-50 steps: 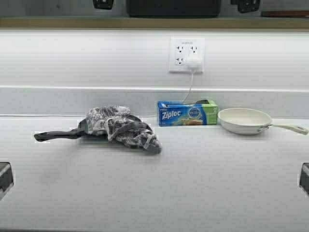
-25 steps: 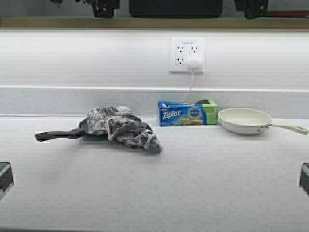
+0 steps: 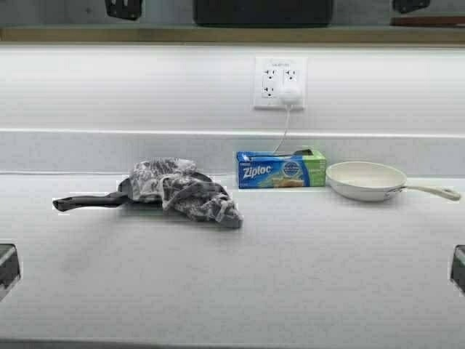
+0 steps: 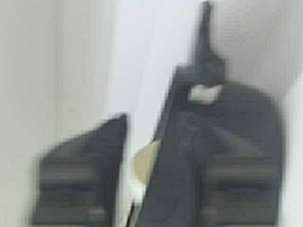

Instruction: Open the cabinet, put the pot inside, then close it

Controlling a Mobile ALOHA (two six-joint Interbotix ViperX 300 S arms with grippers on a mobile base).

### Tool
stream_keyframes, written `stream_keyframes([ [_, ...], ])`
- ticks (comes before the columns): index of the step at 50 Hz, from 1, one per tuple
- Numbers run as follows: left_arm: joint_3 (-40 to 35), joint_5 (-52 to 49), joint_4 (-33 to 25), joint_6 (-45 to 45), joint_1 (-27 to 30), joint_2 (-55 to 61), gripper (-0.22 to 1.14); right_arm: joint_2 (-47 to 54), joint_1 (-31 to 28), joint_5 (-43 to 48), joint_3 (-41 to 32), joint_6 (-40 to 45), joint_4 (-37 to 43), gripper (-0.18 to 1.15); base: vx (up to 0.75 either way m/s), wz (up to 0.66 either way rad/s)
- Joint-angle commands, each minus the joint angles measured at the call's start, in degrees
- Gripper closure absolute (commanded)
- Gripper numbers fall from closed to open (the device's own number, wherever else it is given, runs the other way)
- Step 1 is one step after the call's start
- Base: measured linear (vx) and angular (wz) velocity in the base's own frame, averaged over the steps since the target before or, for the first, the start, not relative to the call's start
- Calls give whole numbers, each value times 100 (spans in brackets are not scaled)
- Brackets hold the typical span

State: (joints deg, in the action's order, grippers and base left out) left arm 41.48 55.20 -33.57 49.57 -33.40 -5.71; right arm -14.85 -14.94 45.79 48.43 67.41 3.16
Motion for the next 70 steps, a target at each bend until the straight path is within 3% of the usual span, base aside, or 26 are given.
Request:
stream_keyframes([
  [1, 176, -18, 149, -589, -132, -519, 105, -598, -105, -44, 35, -431, -448, 98, -6, -1],
  [4, 264, -123, 176, -1020, -185, -686, 94, -782, -167, -299, 97, -756, -536, 102, -8, -1],
  [8, 352, -439, 237, -1696, -220, -896, 83, -1037, -246, -984, 141, -1362, -677, 87, -10, -2],
  [22, 352, -2180, 193, -4834, -167, -1477, 88, -1547, -413, -3217, 44, -3753, -1099, 89, -17, -4],
  [30, 369, -2821, 26, -6091, 53, -1512, 88, -1591, -413, -3727, 9, -4755, -1107, 89, -25, -7],
  [47, 686, -3867, 44, -6864, 1099, -2136, 88, -1784, -255, -4166, 26, -5010, -1125, 89, -27, -3],
  [62, 343, -5001, 185, -7304, 2646, -3032, 88, -2452, 765, -4667, -132, -5027, -1169, 89, -24, 5],
  [70, -193, -5493, 193, -7312, 3595, -3243, 88, -3085, 1380, -5089, -439, -5089, -1512, 89, -25, 7],
])
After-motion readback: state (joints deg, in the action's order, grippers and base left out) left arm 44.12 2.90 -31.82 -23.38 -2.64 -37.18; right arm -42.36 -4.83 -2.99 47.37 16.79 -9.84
